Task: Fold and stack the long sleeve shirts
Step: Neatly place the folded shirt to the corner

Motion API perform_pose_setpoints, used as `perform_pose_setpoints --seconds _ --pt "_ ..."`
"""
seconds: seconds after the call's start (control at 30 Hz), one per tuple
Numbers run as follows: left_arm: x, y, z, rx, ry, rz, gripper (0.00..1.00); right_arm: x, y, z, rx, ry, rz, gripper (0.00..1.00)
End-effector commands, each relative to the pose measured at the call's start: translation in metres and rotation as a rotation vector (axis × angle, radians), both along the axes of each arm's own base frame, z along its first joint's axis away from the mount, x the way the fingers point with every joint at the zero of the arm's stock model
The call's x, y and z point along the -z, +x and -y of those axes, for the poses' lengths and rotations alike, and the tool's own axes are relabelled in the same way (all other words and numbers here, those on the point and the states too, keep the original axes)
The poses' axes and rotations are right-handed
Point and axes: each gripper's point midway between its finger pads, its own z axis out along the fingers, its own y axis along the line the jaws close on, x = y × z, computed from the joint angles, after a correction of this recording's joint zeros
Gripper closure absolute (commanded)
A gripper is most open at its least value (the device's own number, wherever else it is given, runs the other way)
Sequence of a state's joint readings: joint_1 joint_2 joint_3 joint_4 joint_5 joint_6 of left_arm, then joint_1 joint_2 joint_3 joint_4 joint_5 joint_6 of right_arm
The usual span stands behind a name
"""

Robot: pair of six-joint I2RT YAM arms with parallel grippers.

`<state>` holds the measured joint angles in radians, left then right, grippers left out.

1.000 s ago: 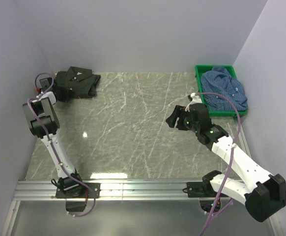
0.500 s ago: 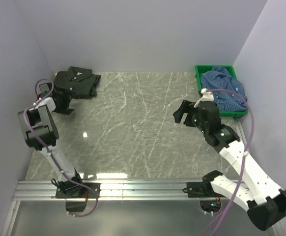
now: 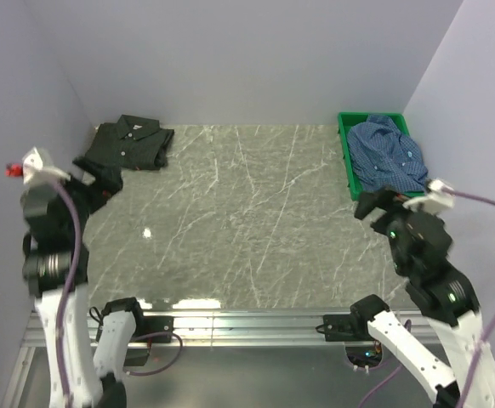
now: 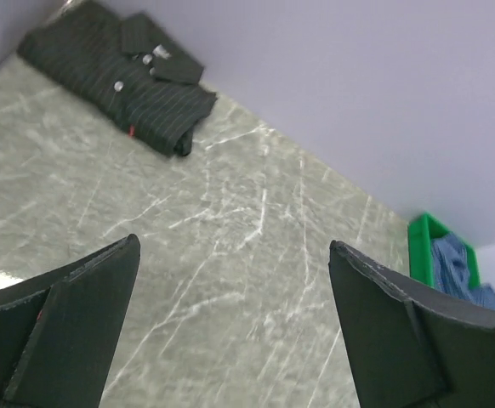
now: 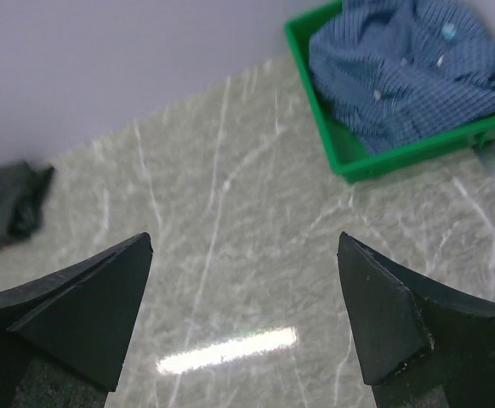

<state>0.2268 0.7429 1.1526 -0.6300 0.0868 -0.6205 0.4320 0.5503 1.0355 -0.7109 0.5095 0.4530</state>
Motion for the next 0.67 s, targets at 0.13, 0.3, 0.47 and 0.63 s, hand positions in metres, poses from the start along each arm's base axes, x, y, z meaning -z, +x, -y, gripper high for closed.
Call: perform_pose_setpoints --seconds 0.13,0.3,0.47,0.63 --pt "0.045 -0.083 -0.018 -0.139 0.193 -0.171 0.01 -0.018 -0.048 0.036 0.059 0.035 0.216 0.03" --pt "0.06 -0.085 -0.01 -0.101 0.187 -0.163 0.01 -0.012 -0.058 0.039 0.046 0.039 0.283 0.03" --pt "0.051 -0.082 -0.007 -0.079 0.19 -0.145 0.01 -0.008 -0.063 0.044 0.061 0.046 0.303 0.04" --pt "0.051 -0.079 -0.005 -0.071 0.191 -0.146 0.01 -0.006 -0.062 0.042 0.048 0.038 0.304 0.04"
